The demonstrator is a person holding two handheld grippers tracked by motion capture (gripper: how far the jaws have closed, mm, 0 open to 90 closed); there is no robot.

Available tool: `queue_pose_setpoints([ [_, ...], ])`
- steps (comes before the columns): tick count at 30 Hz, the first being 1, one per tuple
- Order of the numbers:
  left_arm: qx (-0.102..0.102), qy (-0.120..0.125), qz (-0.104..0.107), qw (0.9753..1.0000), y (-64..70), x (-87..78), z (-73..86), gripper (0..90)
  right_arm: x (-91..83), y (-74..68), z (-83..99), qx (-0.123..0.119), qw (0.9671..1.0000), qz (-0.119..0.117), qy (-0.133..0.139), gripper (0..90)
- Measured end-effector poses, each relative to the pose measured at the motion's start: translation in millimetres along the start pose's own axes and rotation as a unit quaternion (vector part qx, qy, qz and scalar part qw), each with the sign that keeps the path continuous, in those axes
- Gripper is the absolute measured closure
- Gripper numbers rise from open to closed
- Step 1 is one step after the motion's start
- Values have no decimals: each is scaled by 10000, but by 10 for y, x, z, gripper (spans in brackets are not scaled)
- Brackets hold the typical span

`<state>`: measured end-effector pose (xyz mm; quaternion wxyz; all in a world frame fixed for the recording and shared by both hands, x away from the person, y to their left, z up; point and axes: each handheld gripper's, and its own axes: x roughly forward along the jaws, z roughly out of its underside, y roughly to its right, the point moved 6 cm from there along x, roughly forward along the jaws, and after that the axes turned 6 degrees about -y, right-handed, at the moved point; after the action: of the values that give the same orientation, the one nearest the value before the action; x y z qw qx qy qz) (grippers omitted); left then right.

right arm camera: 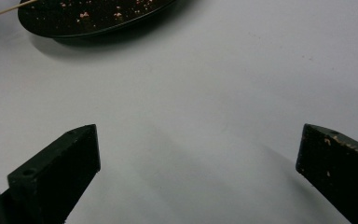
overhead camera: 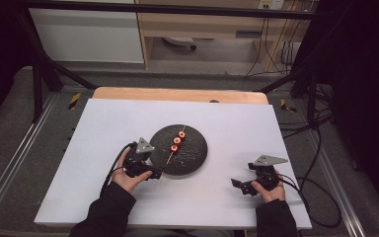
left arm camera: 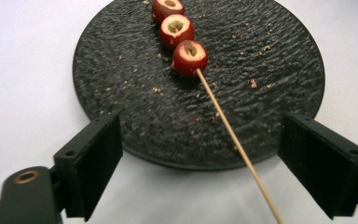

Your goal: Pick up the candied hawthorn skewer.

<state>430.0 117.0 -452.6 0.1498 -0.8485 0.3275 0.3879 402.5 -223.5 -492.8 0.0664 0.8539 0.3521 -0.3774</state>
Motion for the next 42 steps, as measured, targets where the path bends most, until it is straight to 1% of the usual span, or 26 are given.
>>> queue_pose_setpoints([
  [2, -12, -12, -7, 10000, 5, 18, -13, 167, 1, 1, 0, 1, 10000, 5, -3, 4],
  [3, -65, -28, -31, 10000, 10, 51, -37, 183, 2, 1, 0, -6, 10000, 2, -3, 4],
  [4, -65, -28, -31, 10000, 10, 51, -37, 202, 1, 1, 1, -7, 10000, 0, -13, 4],
  [5, -96, -58, -99, 9999, 15, 88, -56, 219, 1, 1, 1, -8, 10000, 1, -12, 4],
  [6, -109, -78, -116, 9998, 19, 106, -65, 236, 1, 0, 1, 6, 10000, 4, -9, 4],
  [8, -189, -103, -98, 9997, 34, 144, -86, 276, 2, 1, 0, -5, 10000, 2, -10, 4],
  [9, -189, -103, -98, 9997, 34, 144, -86, 297, 4, -1, 1, 6, 10000, -2, -14, 4],
  [10, -222, -118, -127, 9996, 39, 164, -97, 321, 6, 0, 2, 1, 10000, 0, -16, 4],
  [11, -237, -179, -208, 9993, 45, 212, -116, 340, 5, -2, 4, 4, 10000, -4, -29, 4],
  [12, -237, -179, -208, 9993, 45, 212, -116, 362, 5, -1, 3, 0, 10000, -2, -25, 4],
  [14, -214, -279, -273, 9990, 55, 253, -125, 399, 3, 0, 1, 5, 10000, 4, -13, 4],
  [15, -265, -295, -228, 9990, 83, 285, -141, 422, 2, 2, 0, -9, 10000, 4, -6, 4],
  [17, -274, -296, -223, 9989, 98, 299, -151, 465, 5, 2, 1, 1, 10000, 5, -17, 4],
  [19, -257, -392, -311, 9984, 127, 336, -162, 510, 4, -3, 5, 17, 10000, -6, -43, 4],
  [24, -325, -556, -296, 9975, 146, 379, -153, 618, 1, 2, -1, -6, 10000, 5, 0, 4],
  [26, -401, -656, -319, 9965, 139, 398, -144, 650, 3, 0, 1, 0, 10000, -2, -17, 4],
  [27, -401, -656, -319, 9965, 139, 398, -144, 662, 3, 0, 1, 0, 10000, -2, -17, 4],
  [28, -449, -702, -331, 9960, 132, 405, -139, 683, 3, -1, 2, 11, 10000, -4, -27, 4],
  [33, -548, -723, -332, 9953, 133, 410, -140, 732, 3, 2, 0, 1, 10000, -6, -19, 4],
  [34, -557, -745, -350, 9951, 138, 411, -140, 742, 4, 0, 2, 13, 10000, -7, -33, 4],
  [37, -484, -780, -519, 9944, 146, 415, -144, 774, 5, -2, 4, 18, 10000, -12, -50, 4],
  [38, -484, -780, -519, 9944, 146, 415, -144, 786, 5, -2, 4, 16, 10000, -12, -47, 4],
  [42, -467, -811, -673, 9933, 152, 417, -147, 834, 5, -1, 2, 15, 10000, -10, -31, 4],
])
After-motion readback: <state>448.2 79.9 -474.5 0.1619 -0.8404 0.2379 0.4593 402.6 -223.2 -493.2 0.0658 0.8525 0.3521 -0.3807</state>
